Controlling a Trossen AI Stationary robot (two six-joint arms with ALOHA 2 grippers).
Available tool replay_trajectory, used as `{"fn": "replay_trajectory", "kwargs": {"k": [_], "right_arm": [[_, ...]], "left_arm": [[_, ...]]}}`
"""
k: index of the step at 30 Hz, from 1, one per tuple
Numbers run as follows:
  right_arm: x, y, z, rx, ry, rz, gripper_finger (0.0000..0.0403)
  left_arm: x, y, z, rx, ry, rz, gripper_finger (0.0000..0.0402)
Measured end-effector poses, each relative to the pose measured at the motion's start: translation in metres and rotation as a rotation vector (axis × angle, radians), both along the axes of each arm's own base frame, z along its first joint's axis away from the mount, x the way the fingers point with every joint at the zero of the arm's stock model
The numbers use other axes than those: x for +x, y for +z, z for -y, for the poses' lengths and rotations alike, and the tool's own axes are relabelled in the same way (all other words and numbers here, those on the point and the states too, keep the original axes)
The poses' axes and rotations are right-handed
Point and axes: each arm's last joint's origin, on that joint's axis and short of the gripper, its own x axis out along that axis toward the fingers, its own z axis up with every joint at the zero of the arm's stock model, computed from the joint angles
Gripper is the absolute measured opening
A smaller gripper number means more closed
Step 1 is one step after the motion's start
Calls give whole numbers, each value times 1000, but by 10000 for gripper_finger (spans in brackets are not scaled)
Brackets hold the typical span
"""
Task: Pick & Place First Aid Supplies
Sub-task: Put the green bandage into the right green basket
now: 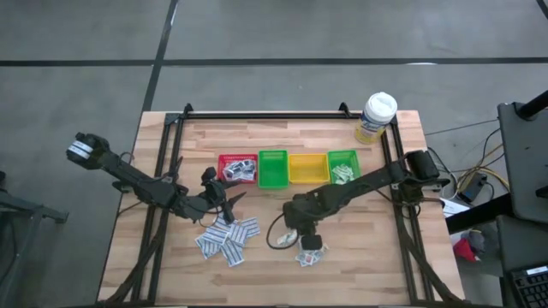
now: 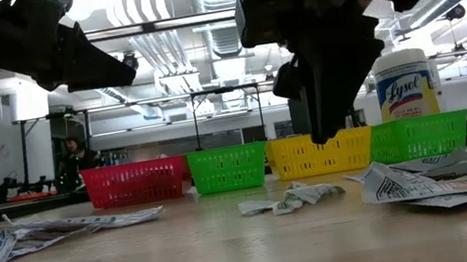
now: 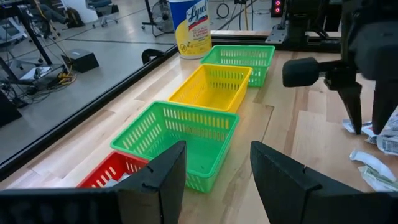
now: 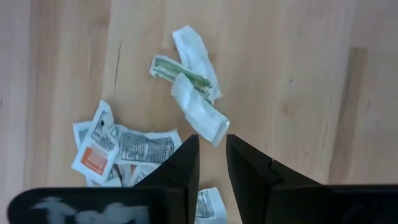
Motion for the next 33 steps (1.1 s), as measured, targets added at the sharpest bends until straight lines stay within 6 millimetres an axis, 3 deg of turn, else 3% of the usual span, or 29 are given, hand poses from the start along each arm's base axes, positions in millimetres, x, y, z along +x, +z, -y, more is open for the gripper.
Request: {"fn": "replay_trajectory", "kwargs": {"k": [16, 33], "right_arm": [[9, -34, -6, -21, -82, -92, 86], [10, -41, -6, -75, -98, -99, 40]], "left_arm": [[0, 0, 0, -1, 0, 1, 181], [0, 0, 0, -1, 0, 1, 181]]}}
